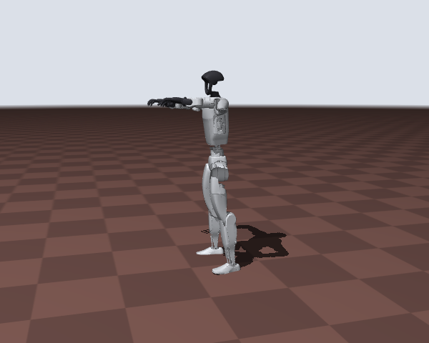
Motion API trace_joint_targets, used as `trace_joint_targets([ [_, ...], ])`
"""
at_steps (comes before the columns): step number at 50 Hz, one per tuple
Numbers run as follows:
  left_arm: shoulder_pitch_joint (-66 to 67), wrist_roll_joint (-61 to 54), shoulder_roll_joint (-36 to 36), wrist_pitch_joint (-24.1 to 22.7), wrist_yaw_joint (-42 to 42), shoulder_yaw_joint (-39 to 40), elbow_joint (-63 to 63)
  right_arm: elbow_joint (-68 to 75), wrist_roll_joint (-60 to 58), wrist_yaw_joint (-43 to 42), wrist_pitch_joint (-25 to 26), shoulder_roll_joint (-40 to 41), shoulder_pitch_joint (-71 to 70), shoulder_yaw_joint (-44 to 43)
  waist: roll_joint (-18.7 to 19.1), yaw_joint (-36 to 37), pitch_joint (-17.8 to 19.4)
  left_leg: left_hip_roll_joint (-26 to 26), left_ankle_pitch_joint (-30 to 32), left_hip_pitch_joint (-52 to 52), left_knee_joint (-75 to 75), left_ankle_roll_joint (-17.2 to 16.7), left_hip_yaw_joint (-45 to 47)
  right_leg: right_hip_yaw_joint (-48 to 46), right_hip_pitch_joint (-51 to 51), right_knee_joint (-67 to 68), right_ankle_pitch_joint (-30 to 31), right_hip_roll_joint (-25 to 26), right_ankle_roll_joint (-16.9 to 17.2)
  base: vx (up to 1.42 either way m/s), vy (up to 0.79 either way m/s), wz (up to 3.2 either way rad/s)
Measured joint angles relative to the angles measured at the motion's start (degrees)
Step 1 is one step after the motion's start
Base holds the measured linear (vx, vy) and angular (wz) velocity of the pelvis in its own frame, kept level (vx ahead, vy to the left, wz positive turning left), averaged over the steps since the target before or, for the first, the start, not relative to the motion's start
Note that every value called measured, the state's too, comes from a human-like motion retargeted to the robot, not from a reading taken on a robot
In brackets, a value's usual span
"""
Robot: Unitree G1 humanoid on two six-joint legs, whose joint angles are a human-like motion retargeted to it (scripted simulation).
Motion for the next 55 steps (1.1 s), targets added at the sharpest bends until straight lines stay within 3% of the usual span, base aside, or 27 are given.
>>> trace_joint_targets([
  [12, 19.8, 3.4, 5.4, 3.0, 1.9, 17.9, -2.8, -8.6, 3.6, -0.2, -0.9, -1.7, 12.3, -15.1, -4.5, -0.4, 2.2, 0.2, 0.9, -0.7, 0.2, 2.6, -4.7, -4.3, 1.5, 2.2, -4.0, -0.4, 0.0, 0.04, -0.13, 0.39],
  [25, 32.2, 1.0, 7.7, 1.8, 3.4, 31.2, -0.7, -8.3, 6.4, -0.6, -2.3, -4.6, 23.2, -25.3, -2.5, 0.0, 2.5, 1.0, 0.1, 0.5, 1.3, 2.3, -5.0, -4.4, 3.3, 2.3, -5.1, 0.1, 0.0, 0.01, -0.03, 0.0],
  [32, 36.9, 2.0, 6.8, 0.0, 3.2, 36.6, -0.4, -7.7, 7.3, 0.2, -4.1, -3.8, 25.1, -26.7, -1.5, -0.3, 1.7, 1.6, -0.4, 0.6, 1.4, 1.9, -4.3, -3.9, 0.9, 6.2, -6.8, 0.5, 0.0, 0.0, -0.01, -0.06],
  [55, 47.7, 3.2, 5.9, 0.2, 1.8, 48.7, 0.8, -5.2, 8.8, 1.3, -3.5, -4.3, 22.2, -24.8, -0.9, -2.2, 1.5, 1.5, -1.2, 0.8, 1.3, 1.7, -1.8, -1.3, -0.7, 6.0, -6.1, 0.6, 0.0, 0.0, 0.0, -0.02],
])
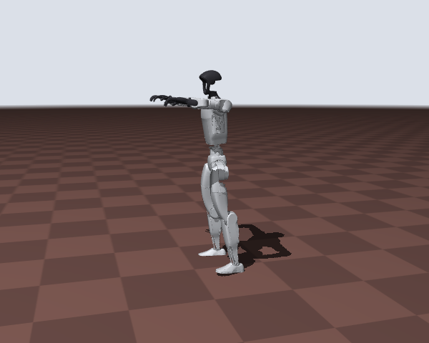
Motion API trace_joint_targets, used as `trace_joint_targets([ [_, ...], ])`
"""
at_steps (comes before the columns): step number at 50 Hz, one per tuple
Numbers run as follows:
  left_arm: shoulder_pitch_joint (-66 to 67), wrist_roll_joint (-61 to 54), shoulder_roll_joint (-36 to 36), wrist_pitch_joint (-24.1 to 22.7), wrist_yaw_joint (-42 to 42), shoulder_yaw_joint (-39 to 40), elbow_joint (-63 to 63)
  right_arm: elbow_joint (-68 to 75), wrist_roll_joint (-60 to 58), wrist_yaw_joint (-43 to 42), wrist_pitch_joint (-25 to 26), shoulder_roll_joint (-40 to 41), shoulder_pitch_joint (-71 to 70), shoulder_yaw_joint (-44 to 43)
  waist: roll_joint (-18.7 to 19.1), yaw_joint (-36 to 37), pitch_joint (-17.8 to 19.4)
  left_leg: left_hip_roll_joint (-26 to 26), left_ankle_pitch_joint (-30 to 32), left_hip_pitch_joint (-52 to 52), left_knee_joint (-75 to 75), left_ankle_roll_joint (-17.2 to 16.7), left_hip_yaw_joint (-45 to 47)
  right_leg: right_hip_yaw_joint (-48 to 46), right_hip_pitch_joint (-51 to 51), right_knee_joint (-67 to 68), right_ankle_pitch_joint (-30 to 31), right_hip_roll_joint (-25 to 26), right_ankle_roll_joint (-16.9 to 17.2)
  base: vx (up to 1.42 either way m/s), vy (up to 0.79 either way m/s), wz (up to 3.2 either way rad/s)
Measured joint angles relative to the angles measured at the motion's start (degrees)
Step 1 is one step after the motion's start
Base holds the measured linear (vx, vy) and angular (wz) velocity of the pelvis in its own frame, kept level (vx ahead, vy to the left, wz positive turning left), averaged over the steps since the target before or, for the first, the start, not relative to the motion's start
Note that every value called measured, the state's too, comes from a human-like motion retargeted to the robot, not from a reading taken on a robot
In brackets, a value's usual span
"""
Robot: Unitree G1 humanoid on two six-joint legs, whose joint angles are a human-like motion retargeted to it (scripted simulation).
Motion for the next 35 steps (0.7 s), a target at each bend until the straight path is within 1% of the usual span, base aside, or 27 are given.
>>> trace_joint_targets([
  [8, 3.9, -0.7, 1.3, -0.4, -0.4, 3.2, 0.5, 0.5, -0.2, -0.1, -0.2, 0.0, 1.0, -0.8, -0.1, -0.1, -0.1, 0.0, -0.2, 0.2, 0.0, -0.1, 0.8, 0.7, -0.2, -0.2, 0.3, 0.2, 0.0, 0.0, 0.0, 0.0],
  [23, 11.1, -1.6, 2.2, -1.2, -0.4, 10.5, 1.4, 0.4, -0.2, -0.5, -0.9, 0.4, 8.4, -8.1, 0.1, -0.3, -0.4, 0.1, -0.6, 0.4, 0.2, -0.3, 0.7, 0.6, 0.1, -0.2, -0.1, 0.2, 0.0, 0.0, 0.0, 0.0],
  [35, 15.0, -1.9, 3.1, -1.7, -0.2, 14.9, 0.0, -0.6, 0.3, -0.4, -1.4, -0.7, 11.1, -11.1, 1.1, -0.8, -0.5, 0.1, -0.8, 0.7, 0.2, -0.4, 0.7, 0.4, 0.5, -0.3, -0.4, 0.2, 0.0, 0.0, 0.0, 0.0],
])
